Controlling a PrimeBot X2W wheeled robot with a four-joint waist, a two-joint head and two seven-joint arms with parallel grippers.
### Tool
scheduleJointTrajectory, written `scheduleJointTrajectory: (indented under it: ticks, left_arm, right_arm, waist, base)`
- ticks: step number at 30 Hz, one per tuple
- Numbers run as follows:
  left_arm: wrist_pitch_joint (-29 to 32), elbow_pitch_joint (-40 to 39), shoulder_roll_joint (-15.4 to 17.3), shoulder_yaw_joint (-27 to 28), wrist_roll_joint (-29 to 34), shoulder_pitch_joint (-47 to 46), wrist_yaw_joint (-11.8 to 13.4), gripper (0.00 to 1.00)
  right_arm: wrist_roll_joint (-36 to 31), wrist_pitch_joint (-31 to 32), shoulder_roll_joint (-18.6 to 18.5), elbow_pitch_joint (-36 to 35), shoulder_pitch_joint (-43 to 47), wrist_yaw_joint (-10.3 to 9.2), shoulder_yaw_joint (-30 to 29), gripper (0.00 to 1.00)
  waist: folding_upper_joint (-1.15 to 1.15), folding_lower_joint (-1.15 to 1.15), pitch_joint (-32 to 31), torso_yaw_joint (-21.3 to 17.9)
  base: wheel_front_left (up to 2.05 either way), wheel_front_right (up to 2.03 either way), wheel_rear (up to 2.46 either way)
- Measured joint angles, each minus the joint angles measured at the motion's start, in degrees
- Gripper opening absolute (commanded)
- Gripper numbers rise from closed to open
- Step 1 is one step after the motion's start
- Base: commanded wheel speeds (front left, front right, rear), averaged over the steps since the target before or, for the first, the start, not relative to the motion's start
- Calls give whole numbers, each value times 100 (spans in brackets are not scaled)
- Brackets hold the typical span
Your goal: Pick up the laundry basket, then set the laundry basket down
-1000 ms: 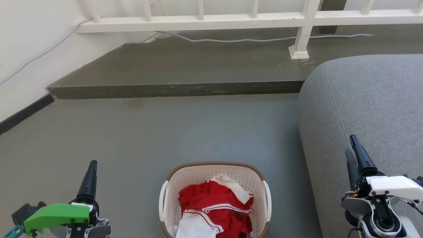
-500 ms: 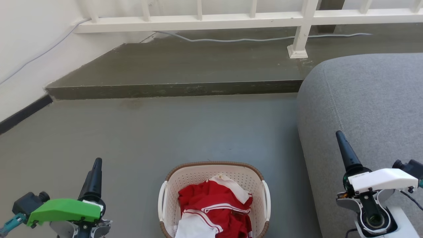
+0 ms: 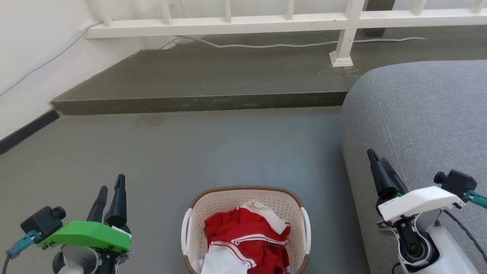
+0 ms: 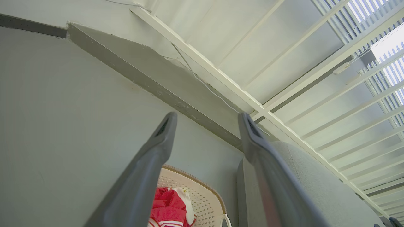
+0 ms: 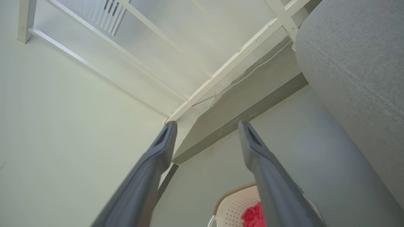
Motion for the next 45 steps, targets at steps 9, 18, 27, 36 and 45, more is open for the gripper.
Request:
scheduleJointTrajectory:
  ticks: [9,18,27,36,45]
  left_arm:
    - [-178,-34,-57,-27,682,-2,49,100]
    - [-324,-44,-85,-69,1336,-3,56,100]
    - [-526,-159,-93,-68,2115,-21,57,100]
    - [-710,-194,-109,-69,2815,-38,57,100]
    - [-887,-218,-138,-120,3499,-137,53,100]
  right_arm:
    - [-768,-160,-45,24,-88,-202,199,100]
    - [-1357,-332,-92,38,-151,-355,316,100]
    - [-2103,-515,-94,33,-237,-447,513,100]
    - [-2769,-689,-104,29,-272,-506,684,100]
    - [-3435,-854,-131,87,-366,-628,812,100]
  waist:
    - [0,0,-7,-27]
    - [0,0,-12,-40]
    - [0,0,-2,-53]
    - [0,0,18,-70]
    - [0,0,18,-101]
  base:
    - [0,0,0]
    - [0,0,0]
    - [0,0,0]
    - [0,0,0]
    - [0,0,0]
